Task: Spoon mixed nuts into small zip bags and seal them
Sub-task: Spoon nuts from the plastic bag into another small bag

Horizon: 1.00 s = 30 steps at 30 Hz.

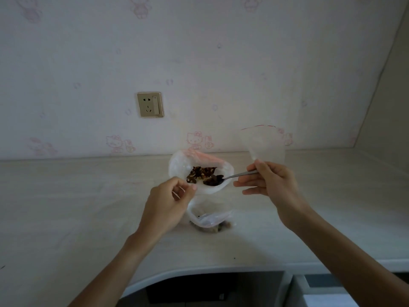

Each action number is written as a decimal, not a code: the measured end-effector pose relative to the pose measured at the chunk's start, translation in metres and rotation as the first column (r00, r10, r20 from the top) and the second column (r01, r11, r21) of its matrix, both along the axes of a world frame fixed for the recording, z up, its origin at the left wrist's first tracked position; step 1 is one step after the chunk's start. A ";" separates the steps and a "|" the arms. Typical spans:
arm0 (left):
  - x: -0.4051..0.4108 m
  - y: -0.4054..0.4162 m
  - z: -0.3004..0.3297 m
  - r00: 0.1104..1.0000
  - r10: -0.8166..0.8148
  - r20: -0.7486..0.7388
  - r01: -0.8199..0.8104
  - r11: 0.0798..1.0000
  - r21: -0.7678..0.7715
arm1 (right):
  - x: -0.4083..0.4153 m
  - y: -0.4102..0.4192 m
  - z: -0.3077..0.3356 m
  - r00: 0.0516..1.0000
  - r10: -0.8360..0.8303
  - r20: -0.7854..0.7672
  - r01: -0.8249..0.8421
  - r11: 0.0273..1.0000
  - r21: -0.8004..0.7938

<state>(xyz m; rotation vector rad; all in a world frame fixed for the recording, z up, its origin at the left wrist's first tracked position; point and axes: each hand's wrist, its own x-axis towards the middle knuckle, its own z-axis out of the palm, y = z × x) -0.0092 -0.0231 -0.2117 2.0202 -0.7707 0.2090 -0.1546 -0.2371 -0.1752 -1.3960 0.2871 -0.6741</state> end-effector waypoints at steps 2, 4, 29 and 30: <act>-0.006 0.004 -0.003 0.998 -0.026 -0.050 0.030 0.995 0.090 | -0.010 0.003 -0.001 1.000 0.021 -0.012 -0.021 1.000 -0.004; -0.011 0.007 -0.004 0.990 -0.059 -0.125 0.072 0.993 0.099 | -0.018 0.005 -0.002 0.999 0.037 -0.029 -0.038 0.999 -0.034; -0.013 0.012 0.010 0.936 -0.067 -0.346 0.084 0.996 0.034 | -0.031 0.014 0.007 0.998 0.016 0.056 0.024 0.770 -0.638; -0.011 0.013 0.011 0.941 -0.052 -0.334 0.070 0.997 0.040 | -0.027 0.013 0.006 0.998 0.014 0.059 0.021 0.836 -0.549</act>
